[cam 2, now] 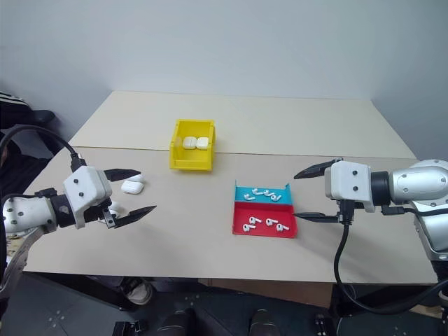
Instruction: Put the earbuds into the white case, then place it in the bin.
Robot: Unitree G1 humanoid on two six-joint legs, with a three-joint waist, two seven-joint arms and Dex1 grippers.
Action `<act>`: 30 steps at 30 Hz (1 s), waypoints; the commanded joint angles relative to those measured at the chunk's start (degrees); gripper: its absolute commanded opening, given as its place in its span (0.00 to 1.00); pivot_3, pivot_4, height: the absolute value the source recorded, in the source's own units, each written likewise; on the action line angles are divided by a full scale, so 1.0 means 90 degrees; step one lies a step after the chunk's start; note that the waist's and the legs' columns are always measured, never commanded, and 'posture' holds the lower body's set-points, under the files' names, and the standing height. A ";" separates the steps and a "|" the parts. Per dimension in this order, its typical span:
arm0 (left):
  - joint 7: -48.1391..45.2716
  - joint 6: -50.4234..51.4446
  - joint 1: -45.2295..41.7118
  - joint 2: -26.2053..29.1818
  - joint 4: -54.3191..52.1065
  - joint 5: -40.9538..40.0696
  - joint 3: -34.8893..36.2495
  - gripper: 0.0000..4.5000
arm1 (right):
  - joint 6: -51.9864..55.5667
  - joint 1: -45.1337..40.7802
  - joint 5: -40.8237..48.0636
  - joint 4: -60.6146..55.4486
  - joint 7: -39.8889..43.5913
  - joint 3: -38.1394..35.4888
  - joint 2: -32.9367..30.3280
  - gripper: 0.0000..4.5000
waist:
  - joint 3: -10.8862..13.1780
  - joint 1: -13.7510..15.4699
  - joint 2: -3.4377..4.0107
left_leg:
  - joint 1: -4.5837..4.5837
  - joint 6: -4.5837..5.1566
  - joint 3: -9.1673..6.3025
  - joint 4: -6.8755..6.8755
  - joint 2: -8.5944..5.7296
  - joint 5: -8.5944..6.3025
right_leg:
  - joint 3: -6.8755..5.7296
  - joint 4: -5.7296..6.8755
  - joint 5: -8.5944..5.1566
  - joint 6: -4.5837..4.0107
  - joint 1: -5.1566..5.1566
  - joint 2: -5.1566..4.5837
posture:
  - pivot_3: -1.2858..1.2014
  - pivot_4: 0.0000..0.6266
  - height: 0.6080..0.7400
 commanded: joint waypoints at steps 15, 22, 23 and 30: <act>0.1443 0.2392 0.0023 0.0296 -0.1352 0.0587 0.0080 1.00 | -0.0122 -0.0177 0.0022 -0.0005 0.0070 -0.0110 -0.0048 0.99 | 0.0000 -0.0001 0.0000 | 0.0004 0.0000 -0.0002 0.0003 0.0000 0.0000 | 0.0000 0.0005 0.0000 0.0000 0.0003 0.0001 | 0.52 0.24 1.00; 0.2279 0.6843 -0.1613 0.0232 -0.1867 0.0224 -0.0097 1.00 | -0.0018 -0.0126 0.0065 -0.0038 0.0107 -0.0127 -0.0079 0.99 | 0.0003 0.0013 -0.0006 | 0.0002 0.0000 -0.0011 0.0024 -0.0005 0.0000 | -0.0001 0.0016 0.0000 0.0001 0.0007 0.0005 | 0.52 0.24 1.00; 0.2342 0.7385 -0.1851 0.0218 -0.1830 0.0174 -0.0104 1.00 | 0.0038 -0.0068 0.0110 -0.0097 0.0118 -0.0147 -0.0091 0.99 | 0.0003 0.0006 -0.0006 | 0.0003 0.0000 -0.0012 0.0028 -0.0005 0.0000 | -0.0001 0.0017 0.0000 0.0002 0.0011 0.0006 | 0.52 0.24 1.00; 0.2753 0.7830 -0.2280 0.0880 -0.0674 -0.0699 -0.0463 1.00 | 0.0185 0.0105 0.0066 -0.0238 0.0057 -0.0088 -0.0046 0.99 | 0.0006 -0.0031 -0.0011 | 0.0004 0.0001 -0.0017 0.0027 -0.0007 0.0000 | 0.0000 0.0035 0.0000 0.0003 0.0002 0.0009 | 0.52 0.24 1.00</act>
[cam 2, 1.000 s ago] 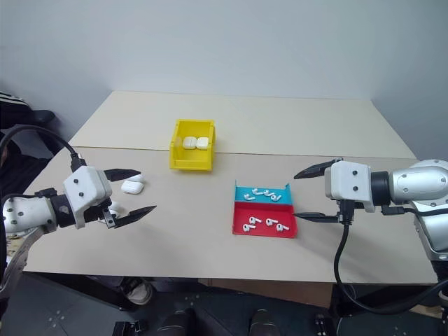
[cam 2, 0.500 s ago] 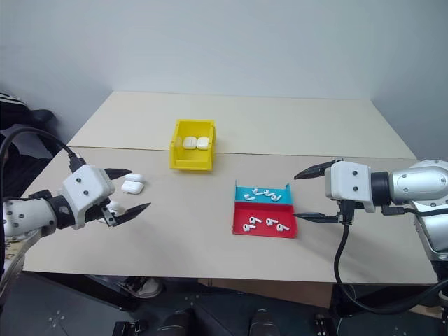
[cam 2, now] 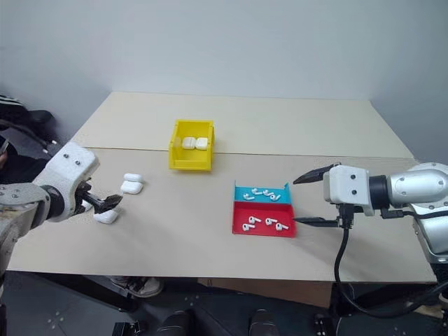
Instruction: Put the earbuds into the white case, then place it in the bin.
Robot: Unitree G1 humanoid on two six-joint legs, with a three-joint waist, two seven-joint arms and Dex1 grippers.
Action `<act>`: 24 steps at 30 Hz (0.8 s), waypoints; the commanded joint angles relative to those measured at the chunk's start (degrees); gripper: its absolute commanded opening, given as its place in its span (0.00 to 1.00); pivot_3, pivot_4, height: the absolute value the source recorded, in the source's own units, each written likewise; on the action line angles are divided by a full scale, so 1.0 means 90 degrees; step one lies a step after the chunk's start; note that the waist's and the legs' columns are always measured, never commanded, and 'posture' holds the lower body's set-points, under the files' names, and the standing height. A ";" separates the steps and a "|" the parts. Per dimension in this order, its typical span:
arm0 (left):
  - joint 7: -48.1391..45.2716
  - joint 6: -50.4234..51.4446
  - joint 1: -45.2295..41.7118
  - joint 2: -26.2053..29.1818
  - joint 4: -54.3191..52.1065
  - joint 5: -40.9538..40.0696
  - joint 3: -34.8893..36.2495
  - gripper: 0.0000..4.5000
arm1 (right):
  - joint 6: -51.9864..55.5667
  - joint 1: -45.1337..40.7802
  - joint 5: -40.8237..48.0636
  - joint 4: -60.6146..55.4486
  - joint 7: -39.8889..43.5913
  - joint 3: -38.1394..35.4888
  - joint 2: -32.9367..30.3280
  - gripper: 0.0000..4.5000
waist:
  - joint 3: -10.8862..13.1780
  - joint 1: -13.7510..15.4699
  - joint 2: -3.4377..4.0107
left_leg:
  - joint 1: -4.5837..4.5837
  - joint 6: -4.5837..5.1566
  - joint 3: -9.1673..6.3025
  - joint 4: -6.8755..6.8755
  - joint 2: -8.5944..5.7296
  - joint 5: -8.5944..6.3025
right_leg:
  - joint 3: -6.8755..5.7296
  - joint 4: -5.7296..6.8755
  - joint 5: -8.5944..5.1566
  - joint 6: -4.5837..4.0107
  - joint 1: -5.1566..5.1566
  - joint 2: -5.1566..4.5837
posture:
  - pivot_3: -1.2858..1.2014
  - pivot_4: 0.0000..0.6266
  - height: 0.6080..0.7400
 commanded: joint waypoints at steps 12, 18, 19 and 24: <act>-0.0048 0.0028 -0.2514 0.0704 0.3552 -0.1457 -0.2401 1.00 | 0.0054 -0.0010 0.0118 -0.0014 0.0108 -0.0029 0.0089 0.99 | 0.0009 0.0039 -0.0016 | -0.0004 -0.0002 0.0000 0.0015 -0.0006 -0.0001 | -0.0002 -0.0039 0.0000 0.0000 -0.0001 -0.0006 | 0.52 0.24 1.00; -0.0211 0.0028 -0.2988 0.0513 0.3981 -0.1276 -0.3539 1.00 | 0.0112 -0.0027 0.0105 -0.0013 0.0119 -0.0010 0.0082 0.99 | 0.0009 0.0057 -0.0017 | -0.0026 -0.0001 -0.0005 -0.0014 -0.0004 0.0000 | -0.0002 0.0002 -0.0002 0.0006 -0.0027 0.0004 | 0.52 0.24 1.00; -0.0269 0.0028 -0.3048 0.0488 0.4046 -0.1278 -0.3606 1.00 | 0.0124 -0.0030 0.0115 -0.0021 0.0120 -0.0011 0.0082 0.99 | 0.0009 0.0060 -0.0017 | -0.0027 0.0000 -0.0005 -0.0017 -0.0003 0.0000 | -0.0001 0.0008 -0.0004 0.0008 -0.0031 0.0005 | 0.52 0.24 1.00; -0.0416 0.0027 -0.3193 0.0291 0.4539 -0.0979 -0.3936 1.00 | 0.0164 0.0036 0.0113 -0.0071 0.0062 -0.0020 0.0106 0.99 | 0.0009 0.0051 -0.0017 | -0.0036 0.0000 -0.0007 0.0000 -0.0003 0.0001 | 0.0001 0.0061 -0.0022 0.0009 -0.0057 0.0007 | 0.52 0.24 1.00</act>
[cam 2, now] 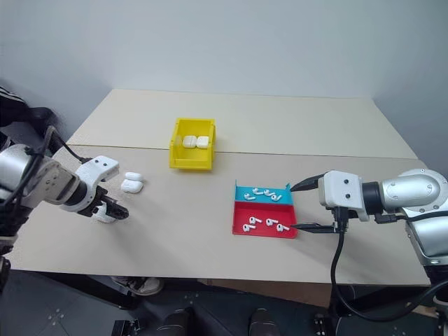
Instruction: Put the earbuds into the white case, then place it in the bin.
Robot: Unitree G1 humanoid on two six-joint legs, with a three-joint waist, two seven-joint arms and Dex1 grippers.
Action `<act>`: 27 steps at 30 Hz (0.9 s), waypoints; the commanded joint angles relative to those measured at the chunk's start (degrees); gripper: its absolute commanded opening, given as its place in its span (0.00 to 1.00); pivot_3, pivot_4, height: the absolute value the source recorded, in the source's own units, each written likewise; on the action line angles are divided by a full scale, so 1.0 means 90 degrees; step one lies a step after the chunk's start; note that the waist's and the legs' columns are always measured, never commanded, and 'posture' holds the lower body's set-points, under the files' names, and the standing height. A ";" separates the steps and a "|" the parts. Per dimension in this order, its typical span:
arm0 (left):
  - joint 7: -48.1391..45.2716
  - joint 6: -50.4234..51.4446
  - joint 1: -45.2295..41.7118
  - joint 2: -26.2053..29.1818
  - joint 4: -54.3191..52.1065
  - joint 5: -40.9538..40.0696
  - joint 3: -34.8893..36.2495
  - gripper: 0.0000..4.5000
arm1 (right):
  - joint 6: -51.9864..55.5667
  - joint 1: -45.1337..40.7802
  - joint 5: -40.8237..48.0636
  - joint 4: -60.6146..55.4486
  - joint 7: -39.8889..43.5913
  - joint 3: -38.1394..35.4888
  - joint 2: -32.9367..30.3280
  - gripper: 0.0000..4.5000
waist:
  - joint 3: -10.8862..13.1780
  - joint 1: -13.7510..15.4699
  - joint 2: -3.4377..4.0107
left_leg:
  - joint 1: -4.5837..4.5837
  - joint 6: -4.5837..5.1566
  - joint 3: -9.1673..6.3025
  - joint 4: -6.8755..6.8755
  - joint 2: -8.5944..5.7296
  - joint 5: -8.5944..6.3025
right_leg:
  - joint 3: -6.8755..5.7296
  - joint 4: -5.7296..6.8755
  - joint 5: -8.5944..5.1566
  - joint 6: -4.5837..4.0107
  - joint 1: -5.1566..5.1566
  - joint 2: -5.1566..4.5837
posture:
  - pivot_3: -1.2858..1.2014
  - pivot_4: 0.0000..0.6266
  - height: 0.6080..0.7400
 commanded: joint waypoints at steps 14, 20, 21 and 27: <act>-0.0864 -0.0558 -0.0647 0.0065 0.1424 0.0889 -0.0494 1.00 | 0.0047 0.0377 0.0120 -0.0422 -0.0318 -0.0295 0.0003 0.99 | 0.0000 0.0011 0.0000 | -0.0006 -0.0002 -0.0004 0.0017 -0.0001 0.0000 | 0.0001 0.0007 0.0002 0.0000 0.0001 0.0000 | 0.52 0.24 1.00; -0.1484 -0.1001 -0.0846 -0.0094 0.2126 0.1195 -0.0716 1.00 | 0.0051 0.0356 0.0112 -0.0400 -0.0345 -0.0265 -0.0004 0.99 | 0.0000 0.0032 0.0000 | -0.0017 -0.0002 -0.0003 0.0020 -0.0002 0.0000 | 0.0001 0.0005 0.0002 0.0000 -0.0006 0.0000 | 0.52 0.24 1.00; -0.1555 -0.1043 -0.0872 -0.0119 0.2176 0.1260 -0.0749 1.00 | 0.0052 0.0344 0.0113 -0.0390 -0.0345 -0.0260 -0.0007 0.99 | 0.0000 0.0034 0.0000 | -0.0017 -0.0002 -0.0003 0.0021 -0.0002 0.0000 | 0.0001 0.0006 0.0002 0.0000 -0.0006 0.0000 | 0.52 0.24 1.00; -0.2122 -0.1348 -0.0952 -0.0238 0.2655 0.1597 -0.1010 1.00 | 0.0077 0.0353 0.0093 -0.0376 -0.0357 -0.0306 -0.0066 0.99 | 0.0000 0.0029 0.0000 | -0.0021 -0.0002 -0.0003 0.0022 -0.0002 0.0000 | 0.0001 0.0007 0.0002 0.0000 -0.0008 0.0000 | 0.52 0.24 1.00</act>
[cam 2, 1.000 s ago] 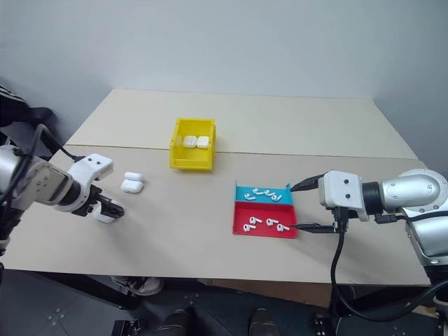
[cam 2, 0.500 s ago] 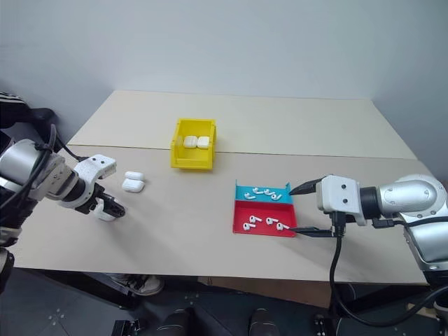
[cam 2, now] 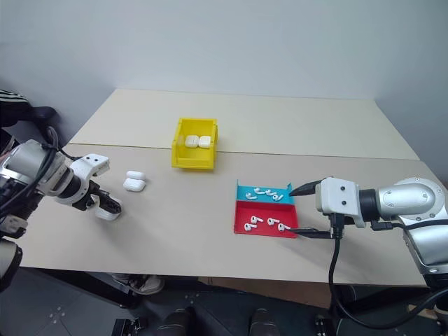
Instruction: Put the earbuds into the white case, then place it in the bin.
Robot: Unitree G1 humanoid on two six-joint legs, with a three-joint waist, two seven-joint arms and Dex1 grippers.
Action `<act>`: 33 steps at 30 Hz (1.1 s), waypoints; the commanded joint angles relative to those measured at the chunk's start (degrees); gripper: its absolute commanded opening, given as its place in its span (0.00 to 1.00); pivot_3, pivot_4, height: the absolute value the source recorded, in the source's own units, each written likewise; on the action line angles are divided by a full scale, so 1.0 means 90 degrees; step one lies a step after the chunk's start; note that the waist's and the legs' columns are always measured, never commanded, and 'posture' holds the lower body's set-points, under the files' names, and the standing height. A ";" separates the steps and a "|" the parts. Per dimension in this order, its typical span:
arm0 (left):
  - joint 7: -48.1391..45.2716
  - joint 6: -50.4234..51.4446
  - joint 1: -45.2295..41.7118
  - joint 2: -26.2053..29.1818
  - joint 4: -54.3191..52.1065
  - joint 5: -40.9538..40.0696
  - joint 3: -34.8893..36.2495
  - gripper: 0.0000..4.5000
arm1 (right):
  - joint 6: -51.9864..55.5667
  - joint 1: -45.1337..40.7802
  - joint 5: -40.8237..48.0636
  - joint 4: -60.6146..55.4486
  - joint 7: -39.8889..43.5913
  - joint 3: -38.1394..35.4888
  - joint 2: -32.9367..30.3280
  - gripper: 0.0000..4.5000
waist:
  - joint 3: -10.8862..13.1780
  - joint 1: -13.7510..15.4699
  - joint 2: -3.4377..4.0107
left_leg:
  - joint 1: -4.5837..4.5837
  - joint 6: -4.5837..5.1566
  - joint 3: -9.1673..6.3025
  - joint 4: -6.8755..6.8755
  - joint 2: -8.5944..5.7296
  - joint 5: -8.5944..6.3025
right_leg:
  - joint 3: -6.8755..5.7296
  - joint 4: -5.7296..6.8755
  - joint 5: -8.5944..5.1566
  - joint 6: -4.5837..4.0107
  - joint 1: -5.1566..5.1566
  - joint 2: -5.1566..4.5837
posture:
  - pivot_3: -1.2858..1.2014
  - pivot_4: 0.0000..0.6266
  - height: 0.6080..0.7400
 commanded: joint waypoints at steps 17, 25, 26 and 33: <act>-0.0891 -0.0245 0.0224 -0.0164 0.0092 0.0737 -0.0231 1.00 | 0.0143 0.0131 0.0042 -0.0276 -0.0159 -0.0343 -0.0111 0.99 | 0.0000 -0.0010 0.0000 | -0.0002 0.0002 -0.0001 0.0002 0.0000 0.0002 | 0.0000 0.0007 0.0000 0.0000 -0.0002 0.0001 | 0.52 0.24 1.00; -0.1049 -0.0322 0.0195 -0.0221 0.0259 0.0905 -0.0215 0.81 | 0.0095 0.0132 -0.0037 -0.0231 -0.0209 -0.0309 -0.0124 1.00 | 0.0000 -0.0006 0.0001 | -0.0001 0.0003 -0.0001 0.0006 0.0000 0.0002 | 0.0000 0.0010 0.0000 0.0000 0.0000 0.0001 | 0.52 0.24 1.00; -0.1056 -0.0377 0.0205 -0.0214 0.0251 0.0956 -0.0223 0.73 | 0.0095 0.0131 -0.0039 -0.0232 -0.0211 -0.0309 -0.0124 1.00 | 0.0000 -0.0006 0.0001 | -0.0001 0.0003 -0.0002 0.0006 0.0000 0.0002 | 0.0000 0.0010 0.0000 0.0000 0.0000 0.0000 | 0.52 0.24 1.00; -0.1118 -0.0472 0.0419 0.0154 -0.0672 0.0936 0.0153 0.62 | 0.0105 0.0106 -0.0027 -0.0249 -0.0206 -0.0370 -0.0151 1.00 | 0.0000 -0.0014 0.0000 | -0.0002 0.0003 -0.0001 0.0006 0.0000 0.0002 | 0.0000 0.0010 0.0000 0.0000 0.0000 0.0001 | 0.52 0.24 1.00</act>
